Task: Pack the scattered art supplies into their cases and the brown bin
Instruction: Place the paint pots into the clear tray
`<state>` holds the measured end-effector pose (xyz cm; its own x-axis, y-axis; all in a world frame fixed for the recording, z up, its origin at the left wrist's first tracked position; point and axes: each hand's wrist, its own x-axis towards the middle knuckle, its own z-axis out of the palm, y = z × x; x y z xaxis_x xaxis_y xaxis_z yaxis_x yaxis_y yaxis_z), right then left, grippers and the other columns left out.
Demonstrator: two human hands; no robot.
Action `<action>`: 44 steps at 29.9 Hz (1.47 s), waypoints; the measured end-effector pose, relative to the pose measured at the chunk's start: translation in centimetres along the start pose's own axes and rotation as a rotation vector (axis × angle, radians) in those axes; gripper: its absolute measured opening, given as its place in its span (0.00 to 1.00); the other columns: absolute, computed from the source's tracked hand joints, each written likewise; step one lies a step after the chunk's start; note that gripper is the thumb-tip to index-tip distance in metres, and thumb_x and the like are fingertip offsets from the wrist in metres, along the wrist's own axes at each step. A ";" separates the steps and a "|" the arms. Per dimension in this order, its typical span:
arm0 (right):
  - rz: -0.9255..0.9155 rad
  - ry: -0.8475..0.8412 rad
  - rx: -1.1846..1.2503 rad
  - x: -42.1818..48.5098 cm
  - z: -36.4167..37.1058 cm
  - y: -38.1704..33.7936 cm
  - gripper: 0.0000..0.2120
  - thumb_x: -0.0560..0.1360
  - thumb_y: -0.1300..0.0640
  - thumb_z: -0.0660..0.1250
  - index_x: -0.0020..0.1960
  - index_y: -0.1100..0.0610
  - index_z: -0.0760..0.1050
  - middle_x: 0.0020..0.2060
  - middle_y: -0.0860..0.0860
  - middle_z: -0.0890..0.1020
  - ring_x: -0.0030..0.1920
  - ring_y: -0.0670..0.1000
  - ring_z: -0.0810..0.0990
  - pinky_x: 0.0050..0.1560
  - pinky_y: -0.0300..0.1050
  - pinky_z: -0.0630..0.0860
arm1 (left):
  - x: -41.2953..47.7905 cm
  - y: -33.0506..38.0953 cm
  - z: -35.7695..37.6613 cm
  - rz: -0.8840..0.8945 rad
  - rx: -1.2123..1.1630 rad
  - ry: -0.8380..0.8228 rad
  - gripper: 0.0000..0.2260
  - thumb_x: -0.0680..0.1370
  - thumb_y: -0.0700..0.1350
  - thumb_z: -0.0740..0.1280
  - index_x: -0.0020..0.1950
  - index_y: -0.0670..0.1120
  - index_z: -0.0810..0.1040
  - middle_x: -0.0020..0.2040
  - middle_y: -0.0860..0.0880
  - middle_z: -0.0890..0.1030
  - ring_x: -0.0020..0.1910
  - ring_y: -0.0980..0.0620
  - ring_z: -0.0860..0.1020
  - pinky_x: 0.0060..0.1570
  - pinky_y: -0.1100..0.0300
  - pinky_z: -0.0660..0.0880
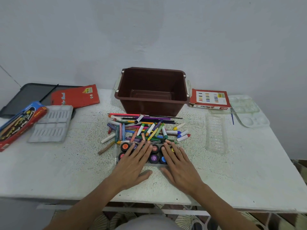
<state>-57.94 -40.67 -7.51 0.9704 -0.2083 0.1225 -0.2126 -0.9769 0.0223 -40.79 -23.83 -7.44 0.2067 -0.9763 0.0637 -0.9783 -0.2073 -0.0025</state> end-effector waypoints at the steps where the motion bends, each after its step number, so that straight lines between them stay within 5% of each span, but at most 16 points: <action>1: 0.002 -0.002 -0.004 0.0 0.1 0.0 0.32 0.83 0.40 0.50 0.79 0.60 0.53 0.79 0.56 0.53 0.79 0.56 0.47 0.75 0.56 0.55 | 0.0 0.0 0.0 0.004 0.006 0.002 0.36 0.81 0.65 0.50 0.79 0.41 0.50 0.80 0.44 0.51 0.79 0.46 0.49 0.72 0.45 0.53; 30: -0.040 0.013 0.035 1.3 -0.6 -2.6 0.33 0.82 0.38 0.51 0.79 0.58 0.55 0.78 0.55 0.57 0.79 0.56 0.51 0.75 0.56 0.55 | -1.9 -1.0 0.5 -0.090 -0.064 0.087 0.34 0.81 0.62 0.53 0.79 0.41 0.54 0.80 0.45 0.53 0.79 0.48 0.51 0.72 0.45 0.55; 38: 0.168 0.071 0.216 1.7 -2.2 0.8 0.30 0.83 0.40 0.48 0.79 0.56 0.55 0.79 0.53 0.55 0.79 0.52 0.49 0.75 0.54 0.54 | 0.9 0.0 -1.3 -0.085 -0.223 0.222 0.29 0.81 0.62 0.52 0.76 0.46 0.65 0.75 0.49 0.66 0.75 0.53 0.61 0.74 0.53 0.53; 44: 0.289 0.070 0.292 1.0 -2.9 3.7 0.31 0.81 0.37 0.45 0.79 0.51 0.53 0.78 0.48 0.54 0.79 0.50 0.51 0.77 0.47 0.52 | 4.9 0.5 -2.8 -0.131 -0.386 0.274 0.24 0.80 0.61 0.54 0.70 0.50 0.73 0.66 0.53 0.77 0.65 0.54 0.73 0.70 0.50 0.64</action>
<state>-58.10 -44.40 -4.39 0.8631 -0.4823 0.1495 -0.4240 -0.8531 -0.3040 -40.29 -28.57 -4.37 0.3675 -0.8808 0.2986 -0.8892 -0.2387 0.3903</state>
